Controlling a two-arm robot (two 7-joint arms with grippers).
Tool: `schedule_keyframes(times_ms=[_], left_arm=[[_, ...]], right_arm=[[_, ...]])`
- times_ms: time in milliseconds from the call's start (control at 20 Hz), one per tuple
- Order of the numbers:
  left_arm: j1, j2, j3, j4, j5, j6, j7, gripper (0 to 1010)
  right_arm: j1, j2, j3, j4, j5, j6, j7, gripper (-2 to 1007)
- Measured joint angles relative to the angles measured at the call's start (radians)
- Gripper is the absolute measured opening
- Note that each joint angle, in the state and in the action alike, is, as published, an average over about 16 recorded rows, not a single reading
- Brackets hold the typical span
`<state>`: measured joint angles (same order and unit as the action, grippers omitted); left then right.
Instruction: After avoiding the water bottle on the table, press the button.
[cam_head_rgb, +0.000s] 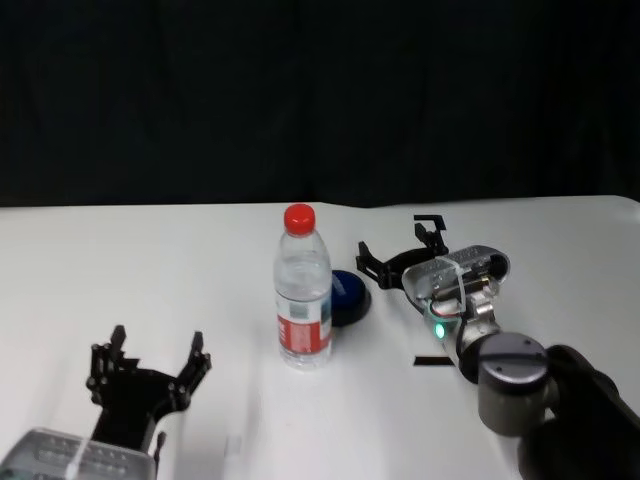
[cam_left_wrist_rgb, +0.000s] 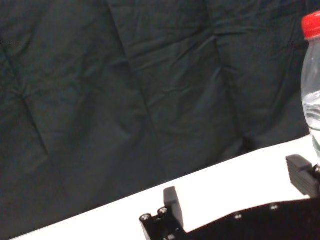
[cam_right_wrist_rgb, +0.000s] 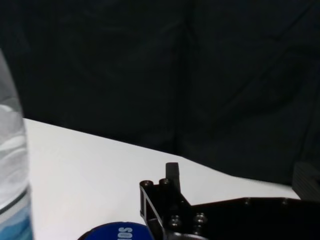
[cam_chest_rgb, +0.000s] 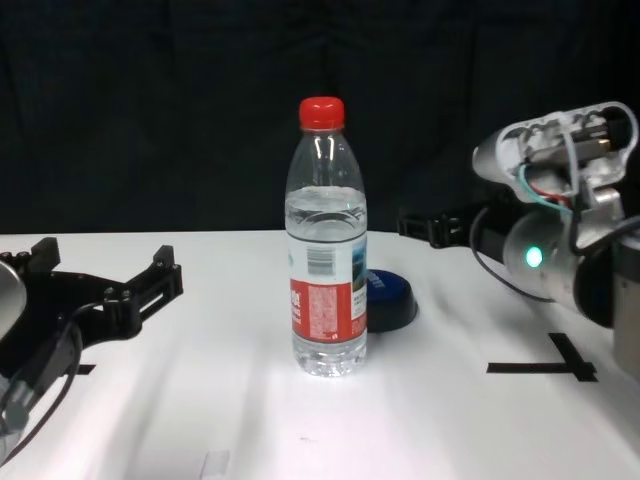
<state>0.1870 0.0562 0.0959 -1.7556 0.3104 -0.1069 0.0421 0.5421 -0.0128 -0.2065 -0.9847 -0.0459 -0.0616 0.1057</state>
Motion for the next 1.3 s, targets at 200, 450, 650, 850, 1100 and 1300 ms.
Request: schedule_keyframes(times_ms=[200, 450, 650, 850, 1100, 1300], left_arm=[[0.0, 0.0, 0.0, 0.0, 0.0, 0.0, 0.0, 1010], [0.0, 0.0, 0.0, 0.0, 0.0, 0.0, 0.0, 1009], [0.0, 0.0, 0.0, 0.0, 0.0, 0.0, 0.0, 1009], [0.0, 0.0, 0.0, 0.0, 0.0, 0.0, 0.0, 1009], [0.0, 0.0, 0.0, 0.0, 0.0, 0.0, 0.0, 1009], [0.0, 0.0, 0.0, 0.0, 0.0, 0.0, 0.0, 1009]], right_arm=[[-0.048, 0.009, 0.005, -0.077, 0.005, 0.021, -0.001, 1003], [-0.111, 0.021, 0.012, -0.174, 0.014, 0.049, 0.0, 1003], [-0.161, 0.031, 0.016, -0.247, 0.02, 0.069, 0.001, 1003], [-0.21, 0.039, 0.019, -0.314, 0.025, 0.086, 0.002, 1003], [-0.271, 0.047, 0.021, -0.392, 0.033, 0.102, 0.003, 1003], [-0.322, 0.055, 0.022, -0.449, 0.04, 0.111, 0.005, 1003]])
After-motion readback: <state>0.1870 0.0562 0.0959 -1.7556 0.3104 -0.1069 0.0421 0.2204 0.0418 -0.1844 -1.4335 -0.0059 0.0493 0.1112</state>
